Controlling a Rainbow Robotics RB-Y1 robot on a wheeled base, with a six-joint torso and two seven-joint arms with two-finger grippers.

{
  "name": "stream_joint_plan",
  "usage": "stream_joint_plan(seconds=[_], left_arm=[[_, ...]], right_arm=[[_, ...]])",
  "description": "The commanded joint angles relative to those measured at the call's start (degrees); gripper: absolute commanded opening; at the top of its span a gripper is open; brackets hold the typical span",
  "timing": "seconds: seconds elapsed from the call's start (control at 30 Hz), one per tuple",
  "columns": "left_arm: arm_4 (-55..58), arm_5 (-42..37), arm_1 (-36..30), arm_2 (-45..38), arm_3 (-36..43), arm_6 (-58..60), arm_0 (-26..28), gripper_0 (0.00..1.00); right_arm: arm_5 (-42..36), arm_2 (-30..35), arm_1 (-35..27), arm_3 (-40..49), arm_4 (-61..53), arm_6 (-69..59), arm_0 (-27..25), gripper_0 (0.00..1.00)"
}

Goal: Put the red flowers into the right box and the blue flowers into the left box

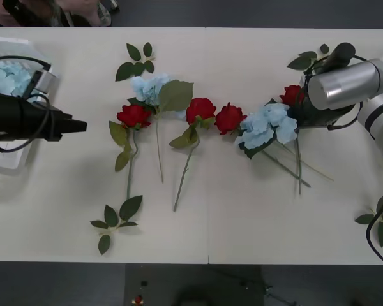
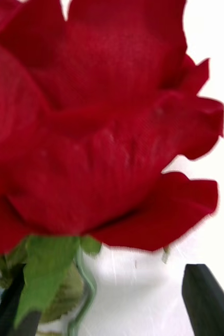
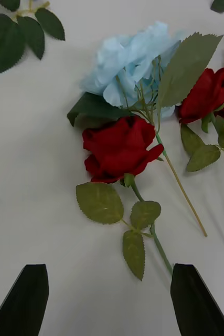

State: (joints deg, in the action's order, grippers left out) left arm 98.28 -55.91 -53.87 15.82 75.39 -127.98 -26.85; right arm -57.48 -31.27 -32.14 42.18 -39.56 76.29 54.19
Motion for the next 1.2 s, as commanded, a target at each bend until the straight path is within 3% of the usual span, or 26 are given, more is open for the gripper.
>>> stream_joint_plan(seconds=[0.03, 0.27, 0.53, 0.67, 0.83, 1.03, 1.1, 1.17, 1.2], left_arm=[[-6.8, 3.6, 2.2, 5.2, 1.9, 7.4, -3.4, 0.68], [-18.4, 4.7, 7.1, 13.5, 1.6, 22.9, -9.4, 0.68], [-29.7, 4.8, 13.2, 19.3, -3.1, 33.7, -15.5, 0.68], [-33.7, 4.8, 16.5, 21.4, -8.2, 35.7, -18.9, 0.68], [-35.4, 4.9, 18.6, 21.6, -13.3, 35.2, -20.3, 0.68], [-36.8, 5.7, 19.1, 26.0, -15.3, 33.3, -21.8, 0.68], [-37.2, 7.0, 19.4, 27.6, -15.5, 33.5, -22.0, 0.55], [-37.8, 7.8, 19.7, 28.3, -15.5, 33.6, -22.0, 0.31], [-38.0, 7.8, 19.8, 28.4, -15.7, 33.6, -22.0, 0.14]], right_arm=[[2.7, 0.2, 1.0, -2.5, -0.2, 3.9, 1.9, 0.52], [3.4, 0.2, 1.1, -2.9, -0.3, 3.9, 1.9, 0.0], [5.9, 0.3, 1.1, -2.9, -0.8, 3.9, 2.1, 0.0], [6.3, 0.8, 0.4, -2.9, -1.0, 4.4, 4.5, 0.0], [-1.4, 0.7, -2.8, 0.2, 1.3, 6.7, 10.6, 0.0], [-12.0, 0.7, -11.4, 7.1, 7.0, 16.9, 15.2, 0.0], [-11.9, 0.7, -14.3, 8.2, 10.1, 20.5, 15.5, 0.0], [-10.5, 0.7, -16.6, 8.4, 12.4, 23.1, 15.4, 0.0], [-9.8, 0.7, -18.0, 8.1, 13.1, 24.4, 15.2, 0.0]])
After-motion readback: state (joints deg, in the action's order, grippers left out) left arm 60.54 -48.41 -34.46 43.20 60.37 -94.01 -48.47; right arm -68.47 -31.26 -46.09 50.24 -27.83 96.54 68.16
